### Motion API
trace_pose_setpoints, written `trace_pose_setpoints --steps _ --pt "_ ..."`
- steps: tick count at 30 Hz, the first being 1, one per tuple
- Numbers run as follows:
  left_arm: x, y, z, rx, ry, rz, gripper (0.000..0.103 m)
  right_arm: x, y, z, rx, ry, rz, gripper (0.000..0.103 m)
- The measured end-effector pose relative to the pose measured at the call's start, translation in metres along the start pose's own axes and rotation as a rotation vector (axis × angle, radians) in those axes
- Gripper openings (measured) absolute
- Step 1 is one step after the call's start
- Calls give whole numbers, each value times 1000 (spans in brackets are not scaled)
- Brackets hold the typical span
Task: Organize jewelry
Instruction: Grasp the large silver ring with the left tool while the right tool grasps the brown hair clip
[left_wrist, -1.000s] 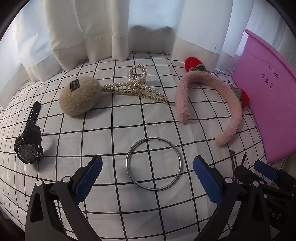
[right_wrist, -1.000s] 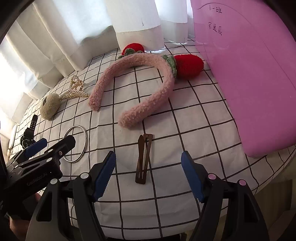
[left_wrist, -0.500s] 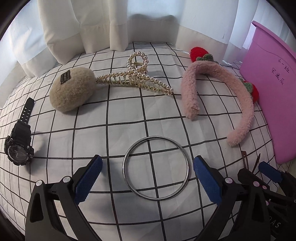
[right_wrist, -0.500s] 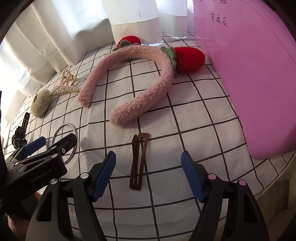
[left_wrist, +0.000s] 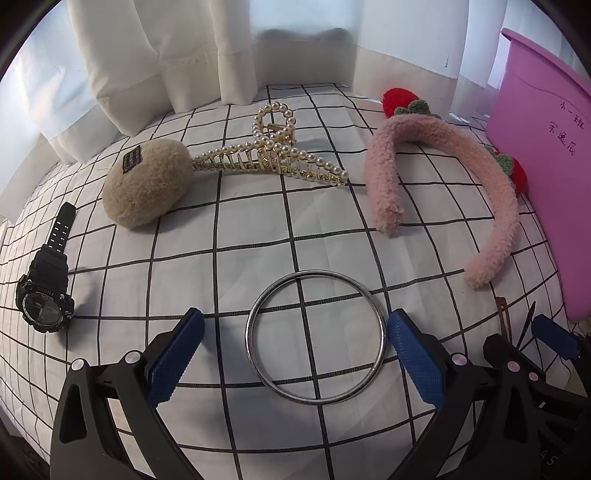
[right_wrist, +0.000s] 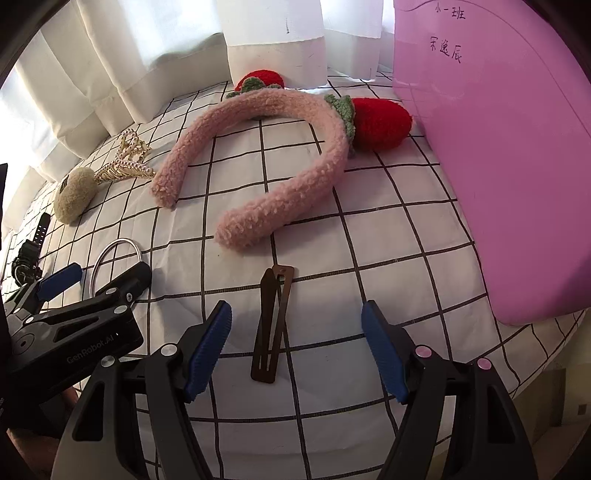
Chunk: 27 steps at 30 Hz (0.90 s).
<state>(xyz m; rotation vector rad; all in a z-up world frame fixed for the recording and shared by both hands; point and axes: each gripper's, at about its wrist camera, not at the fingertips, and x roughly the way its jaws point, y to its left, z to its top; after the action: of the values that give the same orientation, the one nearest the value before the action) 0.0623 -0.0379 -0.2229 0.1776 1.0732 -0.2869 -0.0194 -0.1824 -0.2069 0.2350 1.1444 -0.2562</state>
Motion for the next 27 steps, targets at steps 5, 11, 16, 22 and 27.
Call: trace_pose_setpoints --steps 5,11,16,22,27 --pt "0 0 -1 2 -5 0 98 2 6 -1 -41 -9 -31 70" --pt "-3 1 -6 14 -23 -8 97 2 6 -3 -55 -17 -21 69" --pt "-3 2 -3 14 4 -10 97 -1 7 -5 -62 -23 -15 56" --pt "-6 -1 -5 30 -2 -22 88 -2 9 -6 -74 -30 -13 33" --pt "-12 -7 -8 64 -19 -43 72 -2 9 -5 -76 -32 -4 13"
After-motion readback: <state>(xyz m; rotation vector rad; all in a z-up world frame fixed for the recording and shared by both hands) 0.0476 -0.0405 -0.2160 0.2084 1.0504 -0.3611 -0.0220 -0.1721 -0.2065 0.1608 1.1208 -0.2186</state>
